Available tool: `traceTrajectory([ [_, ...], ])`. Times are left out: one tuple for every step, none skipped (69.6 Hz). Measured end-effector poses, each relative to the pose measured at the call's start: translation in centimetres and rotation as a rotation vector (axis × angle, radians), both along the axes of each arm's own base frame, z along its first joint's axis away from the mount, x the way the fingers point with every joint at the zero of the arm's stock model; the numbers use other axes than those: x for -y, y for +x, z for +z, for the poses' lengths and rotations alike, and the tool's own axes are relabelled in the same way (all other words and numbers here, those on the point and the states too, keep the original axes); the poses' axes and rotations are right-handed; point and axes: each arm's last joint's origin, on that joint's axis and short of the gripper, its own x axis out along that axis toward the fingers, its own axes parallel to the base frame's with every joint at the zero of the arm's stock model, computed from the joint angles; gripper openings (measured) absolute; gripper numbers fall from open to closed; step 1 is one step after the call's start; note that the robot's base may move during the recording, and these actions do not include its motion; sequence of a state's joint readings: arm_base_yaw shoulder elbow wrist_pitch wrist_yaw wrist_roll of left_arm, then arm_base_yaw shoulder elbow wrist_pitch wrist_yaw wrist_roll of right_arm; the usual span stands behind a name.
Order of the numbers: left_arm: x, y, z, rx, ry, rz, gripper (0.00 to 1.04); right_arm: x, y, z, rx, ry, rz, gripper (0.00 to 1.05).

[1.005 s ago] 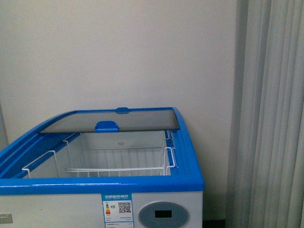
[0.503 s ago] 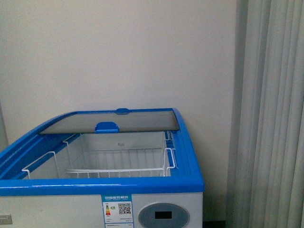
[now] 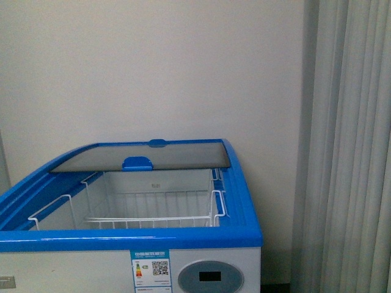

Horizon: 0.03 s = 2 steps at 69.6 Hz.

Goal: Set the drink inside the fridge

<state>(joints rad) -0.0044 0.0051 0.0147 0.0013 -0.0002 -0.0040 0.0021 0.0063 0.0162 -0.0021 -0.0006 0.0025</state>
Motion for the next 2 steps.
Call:
traceTrajectory([
  [0.0, 0.0, 0.0, 0.0, 0.0, 0.0, 0.97, 0.0, 0.0, 0.0, 0.0, 0.0, 0.0, 0.97],
  [0.0, 0.0, 0.0, 0.0, 0.0, 0.0, 0.97, 0.0, 0.0, 0.0, 0.0, 0.0, 0.0, 0.97],
])
